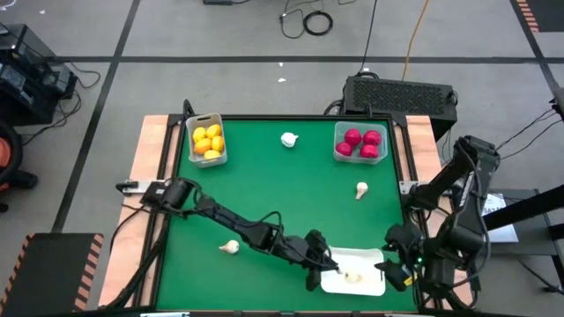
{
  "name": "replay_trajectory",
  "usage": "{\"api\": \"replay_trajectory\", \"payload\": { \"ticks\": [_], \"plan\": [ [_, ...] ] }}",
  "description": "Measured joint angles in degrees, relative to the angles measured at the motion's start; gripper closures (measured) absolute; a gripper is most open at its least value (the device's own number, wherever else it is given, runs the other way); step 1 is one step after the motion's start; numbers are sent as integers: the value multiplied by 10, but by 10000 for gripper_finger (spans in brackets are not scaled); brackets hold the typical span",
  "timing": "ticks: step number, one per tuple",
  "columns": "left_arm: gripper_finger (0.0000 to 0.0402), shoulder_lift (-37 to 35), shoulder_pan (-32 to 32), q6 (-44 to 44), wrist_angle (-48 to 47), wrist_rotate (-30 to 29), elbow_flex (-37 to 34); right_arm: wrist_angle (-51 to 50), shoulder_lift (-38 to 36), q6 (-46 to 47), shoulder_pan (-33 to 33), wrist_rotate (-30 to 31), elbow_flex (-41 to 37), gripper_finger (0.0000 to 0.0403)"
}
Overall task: Sort produce into baskets
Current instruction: Put the white garlic in the white bin
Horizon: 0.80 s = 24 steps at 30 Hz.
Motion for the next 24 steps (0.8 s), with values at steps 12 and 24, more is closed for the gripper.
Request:
{"api": "replay_trajectory", "payload": {
  "ticks": [12,24],
  "plan": [
    [223,-18,0,67,-47,61,0,0,0,1,6,20,0,112],
    [192,-181,20,89,-487,180,0,-3,0,3,-20,64,0,112]
  ]
}}
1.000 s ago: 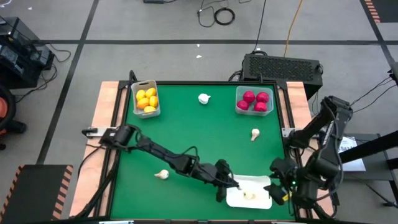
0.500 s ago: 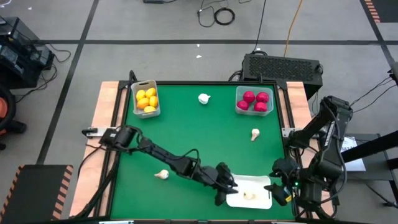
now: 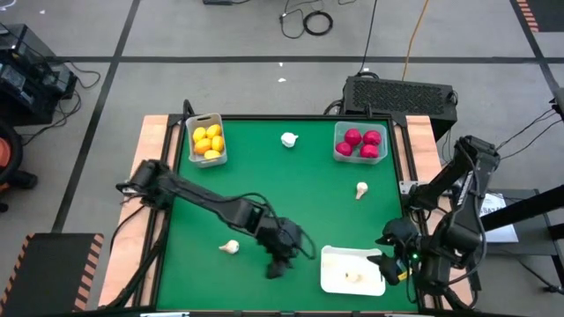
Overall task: Sort produce into baskets
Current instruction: Put the white garlic in the white bin
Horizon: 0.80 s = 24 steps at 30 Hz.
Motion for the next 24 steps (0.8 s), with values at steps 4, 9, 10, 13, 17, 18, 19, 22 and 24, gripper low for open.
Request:
{"api": "replay_trajectory", "payload": {
  "ticks": [4,9,10,13,17,18,19,22,24],
  "plan": [
    [192,-45,-20,30,-220,-54,-1,1,0,-13,-17,0,0,112],
    [192,-100,-73,29,-385,-123,-19,5,0,-25,-31,0,0,112],
    [192,-111,-87,21,-397,-132,-32,5,0,-27,-32,0,0,112],
    [191,-138,-118,3,-404,-136,-76,6,0,-27,-35,0,0,112],
    [191,-159,-141,-29,-371,-129,-155,9,0,-28,-35,0,0,112],
    [191,-162,-144,-33,-352,-124,-177,9,0,-29,-35,0,0,112],
    [191,-165,-147,-42,-337,-119,-199,9,0,-31,-35,0,0,112],
    [191,-166,-150,-59,-265,-100,-256,9,0,-33,-36,0,0,112],
    [191,-166,-152,-74,-229,-96,-289,9,0,-33,-36,0,0,112]
  ]
}}
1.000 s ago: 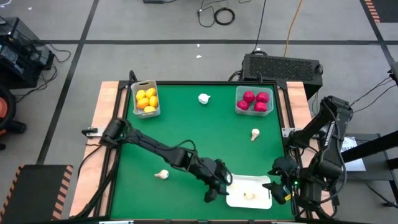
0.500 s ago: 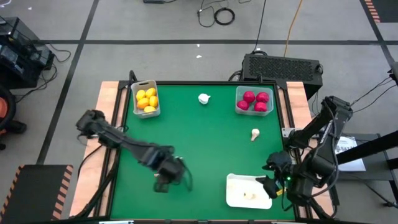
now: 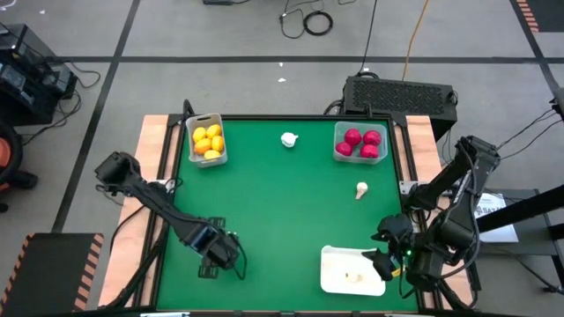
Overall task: Sort produce into baskets
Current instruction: Put the white garlic in the white bin
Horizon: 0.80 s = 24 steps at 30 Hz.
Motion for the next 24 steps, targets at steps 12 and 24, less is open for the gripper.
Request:
{"api": "replay_trajectory", "payload": {
  "ticks": [12,24],
  "plan": [
    [191,0,0,-61,100,-46,-91,10,0,0,0,-1,0,112],
    [210,3,1,-62,139,-47,-95,11,0,0,0,-1,0,112]
  ]
}}
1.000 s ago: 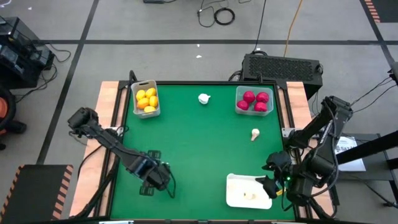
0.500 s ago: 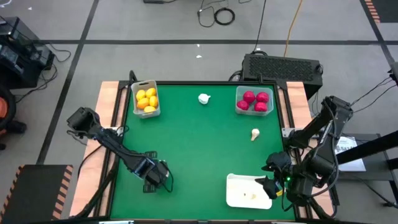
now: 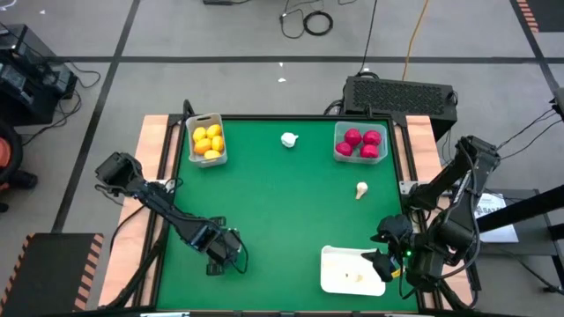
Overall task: Sort produce into baskets
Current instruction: Put the white garlic in the white bin
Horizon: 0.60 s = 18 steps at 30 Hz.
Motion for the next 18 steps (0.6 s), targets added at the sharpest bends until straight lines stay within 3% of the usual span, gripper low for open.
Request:
{"api": "replay_trajectory", "payload": {
  "ticks": [7,14,18],
  "plan": [
    [280,16,1,0,5,-2,0,0,0,0,0,0,0,112],
    [377,12,6,-1,31,6,2,0,0,0,0,0,0,112],
    [385,5,22,-1,30,18,36,4,0,0,0,0,0,112]
  ]
}}
